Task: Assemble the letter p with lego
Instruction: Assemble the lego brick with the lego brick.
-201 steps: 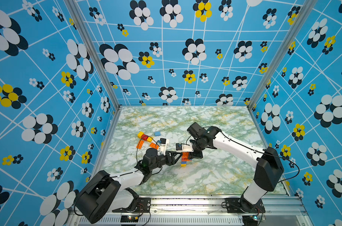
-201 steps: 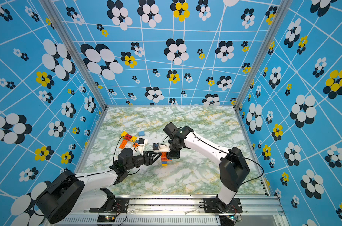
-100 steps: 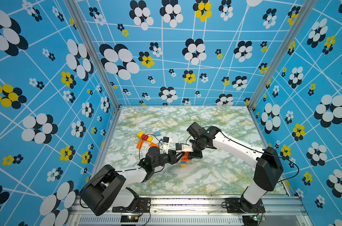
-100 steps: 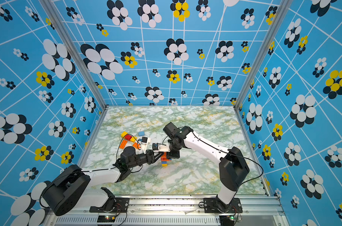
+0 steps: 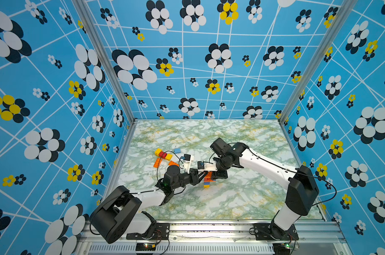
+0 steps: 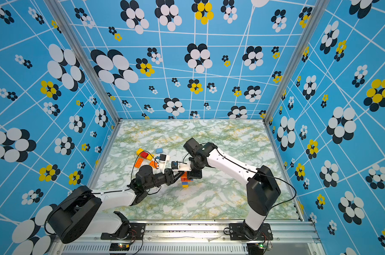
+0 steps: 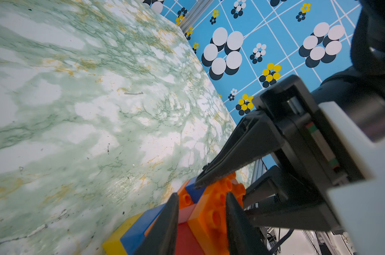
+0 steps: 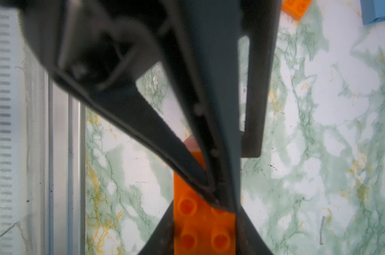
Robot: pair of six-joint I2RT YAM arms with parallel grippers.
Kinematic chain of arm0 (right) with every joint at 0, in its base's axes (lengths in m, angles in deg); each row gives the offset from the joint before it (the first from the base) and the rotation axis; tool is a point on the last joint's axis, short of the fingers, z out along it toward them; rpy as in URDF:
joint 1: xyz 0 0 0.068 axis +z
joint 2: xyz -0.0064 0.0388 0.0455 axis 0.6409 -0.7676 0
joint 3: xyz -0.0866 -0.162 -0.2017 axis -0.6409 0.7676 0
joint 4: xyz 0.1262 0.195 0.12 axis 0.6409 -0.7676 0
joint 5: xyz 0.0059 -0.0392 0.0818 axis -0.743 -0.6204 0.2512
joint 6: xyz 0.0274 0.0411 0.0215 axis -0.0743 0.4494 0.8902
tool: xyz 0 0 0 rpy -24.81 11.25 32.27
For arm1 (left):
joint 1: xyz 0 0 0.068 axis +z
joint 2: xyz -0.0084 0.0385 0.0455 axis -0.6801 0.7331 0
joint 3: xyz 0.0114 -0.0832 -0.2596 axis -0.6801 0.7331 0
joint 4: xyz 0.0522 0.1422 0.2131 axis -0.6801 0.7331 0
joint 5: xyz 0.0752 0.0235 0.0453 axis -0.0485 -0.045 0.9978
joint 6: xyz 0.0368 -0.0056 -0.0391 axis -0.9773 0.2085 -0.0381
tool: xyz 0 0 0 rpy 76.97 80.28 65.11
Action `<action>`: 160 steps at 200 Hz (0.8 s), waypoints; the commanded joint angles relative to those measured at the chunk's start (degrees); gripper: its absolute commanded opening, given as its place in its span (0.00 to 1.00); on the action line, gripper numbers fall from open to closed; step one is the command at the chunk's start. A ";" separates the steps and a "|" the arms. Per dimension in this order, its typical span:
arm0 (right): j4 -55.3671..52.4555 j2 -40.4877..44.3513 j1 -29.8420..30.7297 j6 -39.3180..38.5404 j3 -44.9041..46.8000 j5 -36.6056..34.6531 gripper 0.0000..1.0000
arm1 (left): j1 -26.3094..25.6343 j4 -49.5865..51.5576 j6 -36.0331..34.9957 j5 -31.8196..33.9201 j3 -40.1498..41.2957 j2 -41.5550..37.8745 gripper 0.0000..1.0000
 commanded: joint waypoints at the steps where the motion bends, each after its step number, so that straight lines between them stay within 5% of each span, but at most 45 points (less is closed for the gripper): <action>1: 1.30 -0.72 0.44 1.41 -0.72 1.50 0.42 | -0.84 4.17 -2.02 0.53 1.21 0.86 0.37; 160: 4.55 6.02 0.17 6.70 0.93 5.16 0.52 | -1.03 9.00 -4.42 3.57 1.88 -2.12 0.38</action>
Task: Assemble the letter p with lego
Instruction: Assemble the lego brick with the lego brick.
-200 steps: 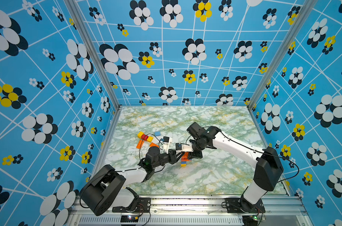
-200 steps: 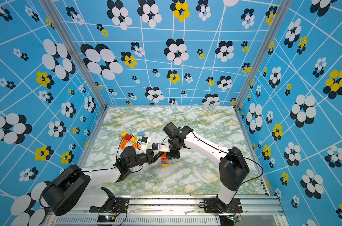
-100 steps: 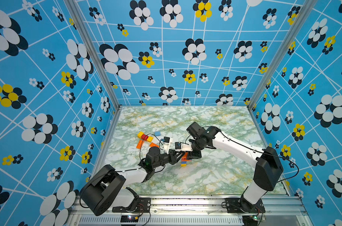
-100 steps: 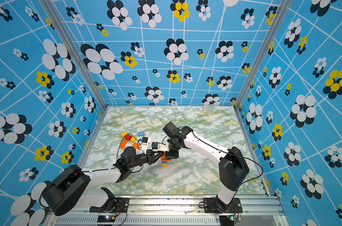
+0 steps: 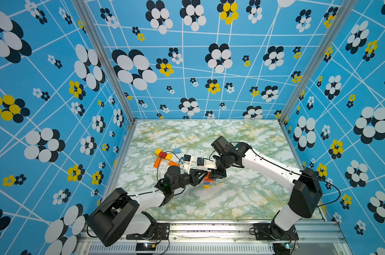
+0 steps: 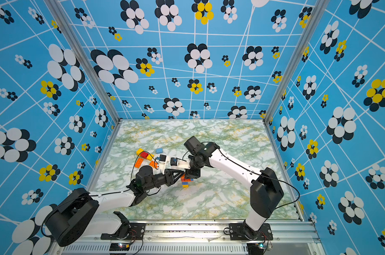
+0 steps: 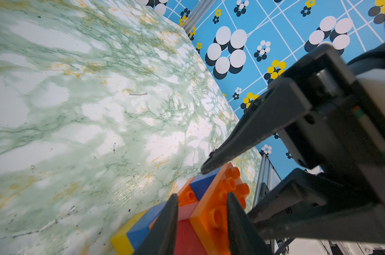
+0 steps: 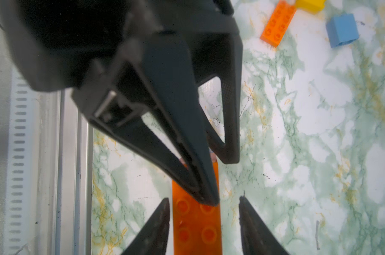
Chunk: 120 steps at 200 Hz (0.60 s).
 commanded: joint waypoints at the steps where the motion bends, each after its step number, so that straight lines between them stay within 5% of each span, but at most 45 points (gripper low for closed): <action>1: 1.37 3.03 0.18 2.36 0.82 2.53 0.52 | -0.42 5.96 -2.08 1.48 1.70 -0.07 0.38; 120: 8.90 2.46 0.13 4.68 6.36 -6.14 0.41 | -0.68 5.95 -2.07 1.54 1.58 0.10 0.38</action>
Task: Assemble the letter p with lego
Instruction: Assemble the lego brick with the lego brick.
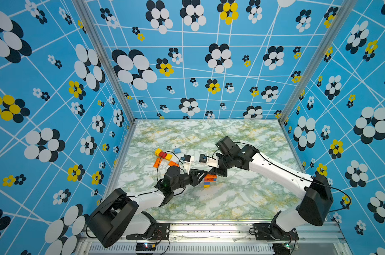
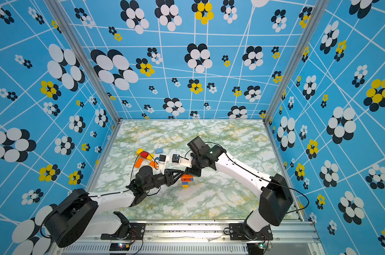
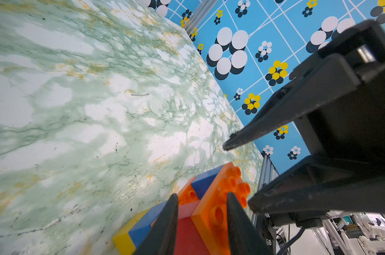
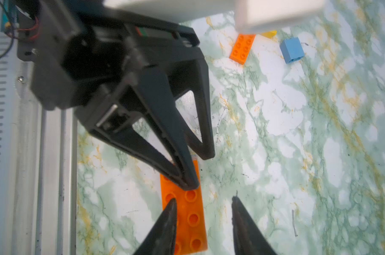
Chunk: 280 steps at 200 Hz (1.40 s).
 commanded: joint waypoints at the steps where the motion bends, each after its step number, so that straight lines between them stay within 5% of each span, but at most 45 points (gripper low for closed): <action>1: 0.94 -2.23 0.11 0.76 1.49 -2.43 0.41 | -0.51 5.54 -2.01 0.94 1.53 0.42 0.38; 100: 5.49 -1.75 1.19 1.39 7.30 -3.61 0.41 | -2.70 10.40 -4.57 3.27 1.00 0.08 0.37; 200: 9.06 3.38 1.28 9.27 4.47 -0.45 0.55 | -3.32 13.15 -6.10 4.89 1.35 -0.53 0.37; 280: 2.48 5.74 0.01 2.98 3.83 5.28 0.63 | -3.41 14.25 -6.68 5.49 1.70 -1.43 0.37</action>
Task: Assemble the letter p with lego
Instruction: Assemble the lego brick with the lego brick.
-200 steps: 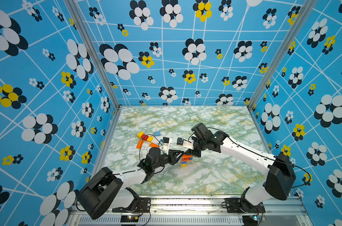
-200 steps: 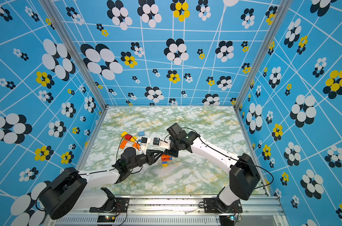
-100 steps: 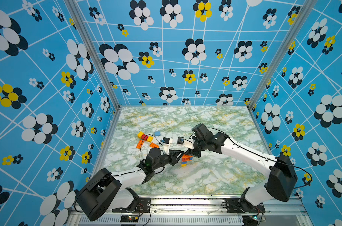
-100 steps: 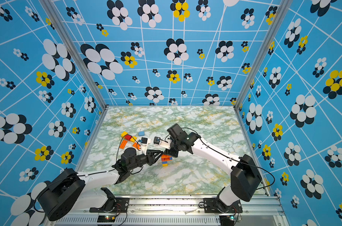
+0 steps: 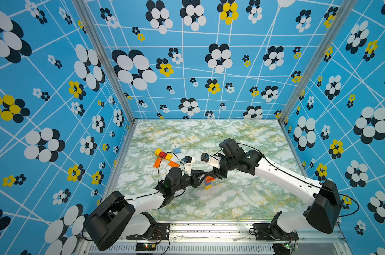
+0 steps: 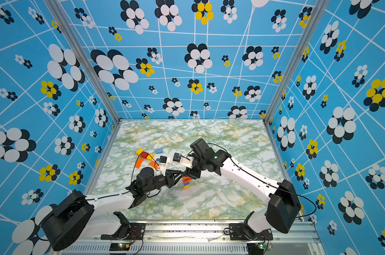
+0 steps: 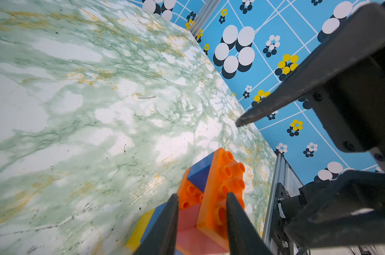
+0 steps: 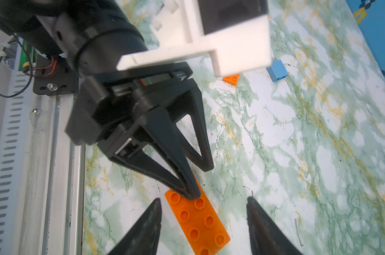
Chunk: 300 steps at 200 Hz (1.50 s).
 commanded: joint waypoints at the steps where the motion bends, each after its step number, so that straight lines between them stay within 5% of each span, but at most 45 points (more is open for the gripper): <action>1: -4.12 -0.67 -0.56 -2.28 -1.57 2.19 0.63 | -0.59 10.16 -2.13 0.36 1.67 0.88 0.37; 150: 3.45 -4.04 0.56 -3.28 5.03 -7.74 0.62 | -0.59 10.35 -2.35 0.66 2.18 0.89 0.38; 300: -3.25 -0.27 0.37 -8.07 3.38 2.48 0.64 | -0.86 10.78 -2.93 0.92 2.12 1.05 0.38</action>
